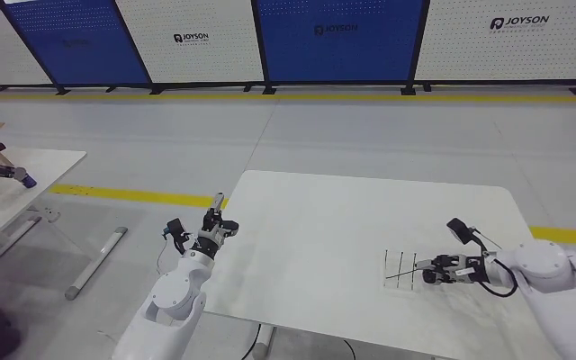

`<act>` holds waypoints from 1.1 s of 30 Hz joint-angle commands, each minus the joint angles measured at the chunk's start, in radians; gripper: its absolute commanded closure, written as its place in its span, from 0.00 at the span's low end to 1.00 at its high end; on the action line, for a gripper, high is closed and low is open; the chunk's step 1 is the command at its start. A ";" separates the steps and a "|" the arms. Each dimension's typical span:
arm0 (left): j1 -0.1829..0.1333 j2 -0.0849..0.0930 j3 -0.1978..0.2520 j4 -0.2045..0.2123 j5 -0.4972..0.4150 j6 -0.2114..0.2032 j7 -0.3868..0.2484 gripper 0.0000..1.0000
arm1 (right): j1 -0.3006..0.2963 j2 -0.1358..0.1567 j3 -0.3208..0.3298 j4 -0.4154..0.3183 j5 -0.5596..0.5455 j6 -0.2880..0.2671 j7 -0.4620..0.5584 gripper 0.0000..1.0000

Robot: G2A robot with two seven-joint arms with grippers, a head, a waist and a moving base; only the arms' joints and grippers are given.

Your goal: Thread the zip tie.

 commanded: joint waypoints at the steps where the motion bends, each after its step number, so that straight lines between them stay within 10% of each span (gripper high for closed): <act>1: 0.000 0.000 0.000 0.000 0.000 0.000 0.000 0.00 | 0.005 -0.002 -0.005 0.004 -0.002 0.002 -0.001 0.76; 13: 0.000 0.000 0.000 0.000 0.000 0.000 0.000 0.00 | 0.028 -0.010 -0.029 0.042 0.008 0.001 0.000 0.99; 33: 0.000 0.000 0.000 0.000 0.000 0.000 0.000 0.00 | -0.009 0.016 0.029 -0.021 0.008 0.003 0.018 1.00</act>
